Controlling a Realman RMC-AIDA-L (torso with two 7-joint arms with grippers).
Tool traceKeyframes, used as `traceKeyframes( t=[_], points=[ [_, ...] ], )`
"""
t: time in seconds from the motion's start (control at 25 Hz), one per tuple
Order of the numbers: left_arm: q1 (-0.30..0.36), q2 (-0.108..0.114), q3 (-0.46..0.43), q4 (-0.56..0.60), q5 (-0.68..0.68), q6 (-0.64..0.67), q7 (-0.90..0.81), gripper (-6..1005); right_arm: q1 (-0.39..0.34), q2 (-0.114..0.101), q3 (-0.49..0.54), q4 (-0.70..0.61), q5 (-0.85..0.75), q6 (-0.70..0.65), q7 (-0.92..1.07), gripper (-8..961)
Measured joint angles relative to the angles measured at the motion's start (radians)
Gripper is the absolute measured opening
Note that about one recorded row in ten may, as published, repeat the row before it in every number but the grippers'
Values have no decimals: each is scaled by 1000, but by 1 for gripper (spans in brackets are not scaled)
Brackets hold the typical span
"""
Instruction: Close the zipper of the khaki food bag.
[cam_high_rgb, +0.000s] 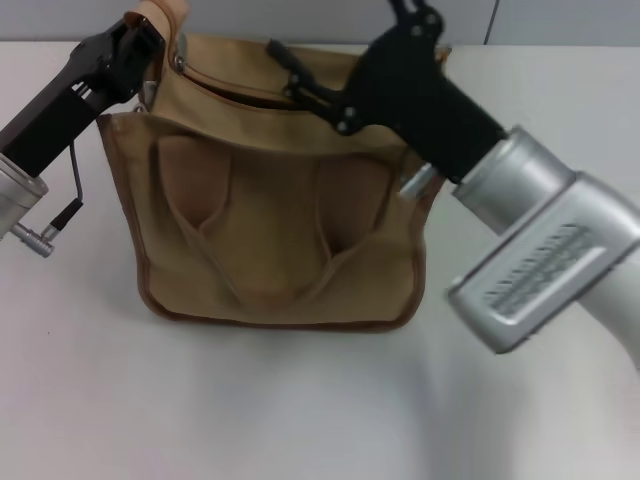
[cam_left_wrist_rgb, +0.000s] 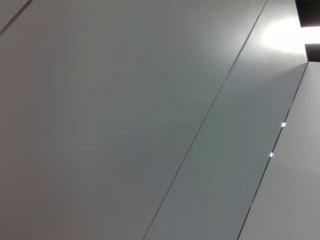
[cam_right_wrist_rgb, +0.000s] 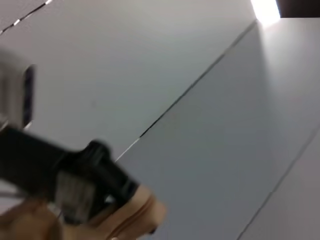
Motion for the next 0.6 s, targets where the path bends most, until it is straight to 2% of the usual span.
traceKeyframes(
  t=[0.6],
  points=[
    [-26,0,0,-33,-2,-4,-1,18,52,0,-61,71,-2,196,-268,833]
  ],
)
